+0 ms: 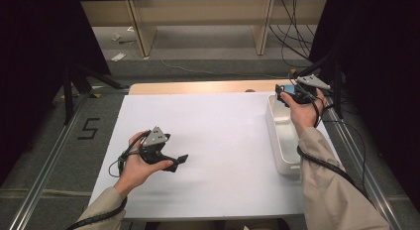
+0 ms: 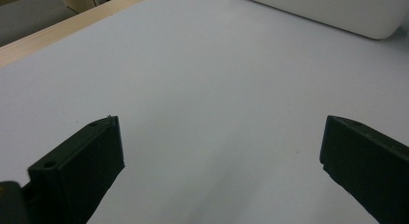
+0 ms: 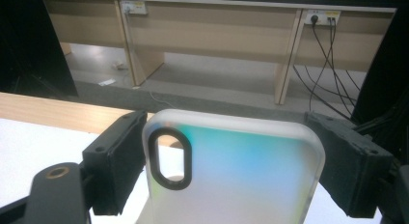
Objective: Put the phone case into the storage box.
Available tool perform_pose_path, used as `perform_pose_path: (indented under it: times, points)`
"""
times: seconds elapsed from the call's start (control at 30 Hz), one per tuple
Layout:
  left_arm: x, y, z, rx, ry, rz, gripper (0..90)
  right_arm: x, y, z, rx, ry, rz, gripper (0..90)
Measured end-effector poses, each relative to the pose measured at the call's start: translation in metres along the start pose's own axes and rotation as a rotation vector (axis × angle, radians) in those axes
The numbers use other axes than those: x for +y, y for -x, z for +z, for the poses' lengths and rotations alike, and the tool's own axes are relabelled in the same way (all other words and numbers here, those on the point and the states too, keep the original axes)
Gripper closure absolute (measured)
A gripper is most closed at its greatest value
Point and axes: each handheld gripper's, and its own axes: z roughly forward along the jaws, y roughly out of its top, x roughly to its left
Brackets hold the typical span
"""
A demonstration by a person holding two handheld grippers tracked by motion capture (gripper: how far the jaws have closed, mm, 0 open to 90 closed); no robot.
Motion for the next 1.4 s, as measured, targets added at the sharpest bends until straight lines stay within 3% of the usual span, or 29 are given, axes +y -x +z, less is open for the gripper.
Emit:
perform_pose_path:
  times: [1.4]
  points:
    - [0.0,0.0,0.0,-0.001,0.0,-0.001,1.0,-0.012,0.001,0.018,-0.01,-0.06,0.0,18.7]
